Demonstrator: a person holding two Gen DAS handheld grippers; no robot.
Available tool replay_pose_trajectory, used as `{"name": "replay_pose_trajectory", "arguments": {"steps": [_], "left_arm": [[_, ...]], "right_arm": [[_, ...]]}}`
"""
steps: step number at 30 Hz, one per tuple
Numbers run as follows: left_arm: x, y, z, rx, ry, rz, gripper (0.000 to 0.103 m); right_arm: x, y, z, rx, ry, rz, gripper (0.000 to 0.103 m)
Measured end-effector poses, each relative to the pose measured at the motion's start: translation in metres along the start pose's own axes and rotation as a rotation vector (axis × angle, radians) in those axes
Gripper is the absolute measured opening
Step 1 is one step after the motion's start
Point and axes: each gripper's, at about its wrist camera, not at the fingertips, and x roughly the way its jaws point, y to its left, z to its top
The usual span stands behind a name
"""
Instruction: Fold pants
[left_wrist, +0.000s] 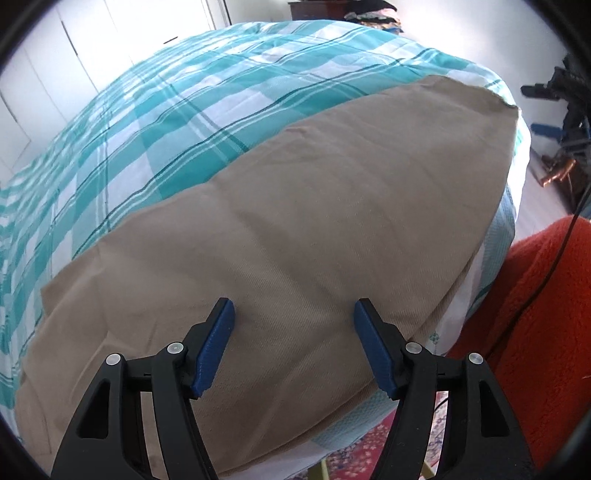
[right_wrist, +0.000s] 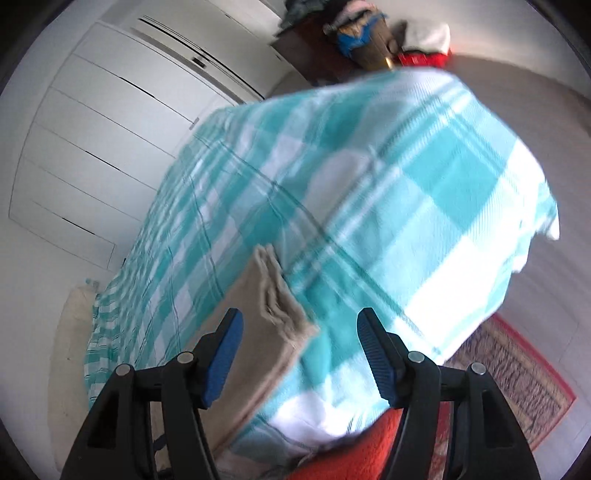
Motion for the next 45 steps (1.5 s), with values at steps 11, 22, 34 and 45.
{"name": "replay_pose_trajectory", "arguments": {"steps": [11, 22, 34, 45], "left_arm": [[0.005, -0.012, -0.005, 0.048, -0.032, 0.072, 0.070], [-0.055, 0.130, -0.030, -0.335, -0.038, -0.029, 0.079], [-0.109, 0.328, -0.172, -0.765, -0.104, 0.173, 0.079], [-0.092, 0.374, -0.215, -0.811, -0.081, 0.188, 0.081]], "right_arm": [[0.059, 0.038, -0.019, -0.072, 0.116, 0.052, 0.007], [-0.040, 0.207, -0.044, -0.489, -0.049, 0.159, 0.007], [0.039, 0.430, -0.262, -0.905, 0.168, 0.356, 0.008], [0.165, 0.404, -0.399, -0.937, 0.436, 0.277, 0.050]]}}
